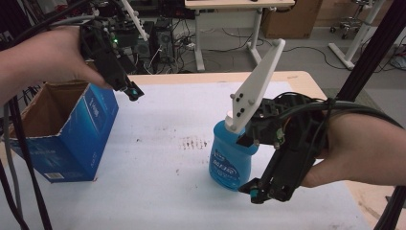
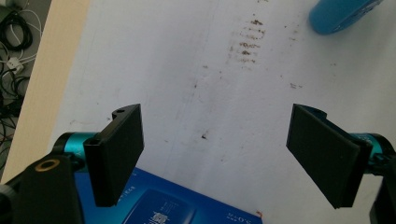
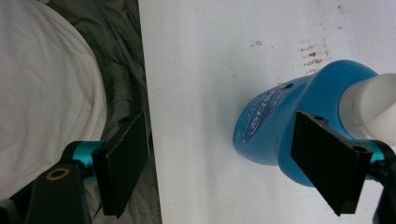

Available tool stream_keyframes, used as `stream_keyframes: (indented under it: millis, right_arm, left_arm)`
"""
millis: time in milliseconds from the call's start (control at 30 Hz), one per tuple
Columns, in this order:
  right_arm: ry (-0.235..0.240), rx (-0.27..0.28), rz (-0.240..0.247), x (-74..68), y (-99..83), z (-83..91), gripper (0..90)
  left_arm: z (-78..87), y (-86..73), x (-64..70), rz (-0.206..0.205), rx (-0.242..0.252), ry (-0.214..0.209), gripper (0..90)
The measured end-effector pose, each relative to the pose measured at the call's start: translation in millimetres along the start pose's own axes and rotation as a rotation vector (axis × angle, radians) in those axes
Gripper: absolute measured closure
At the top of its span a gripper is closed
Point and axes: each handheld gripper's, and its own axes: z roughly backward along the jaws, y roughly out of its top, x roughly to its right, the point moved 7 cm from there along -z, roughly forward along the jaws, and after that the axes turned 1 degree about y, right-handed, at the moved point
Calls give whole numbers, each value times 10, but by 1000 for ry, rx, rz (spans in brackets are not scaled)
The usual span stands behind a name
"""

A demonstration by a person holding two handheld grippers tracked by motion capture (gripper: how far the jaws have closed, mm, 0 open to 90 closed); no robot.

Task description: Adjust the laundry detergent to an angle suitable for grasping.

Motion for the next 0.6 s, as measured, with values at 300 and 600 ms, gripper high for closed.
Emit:
stream_keyframes:
  millis: [300,600]
  right_arm:
    - [1,9,-2,1,-15,24,190]
    - [-8,35,-3,33,-2,54,190]
  left_arm:
    - [4,16,9,-6,4,1,191]
    - [12,2,25,-16,0,0,191]
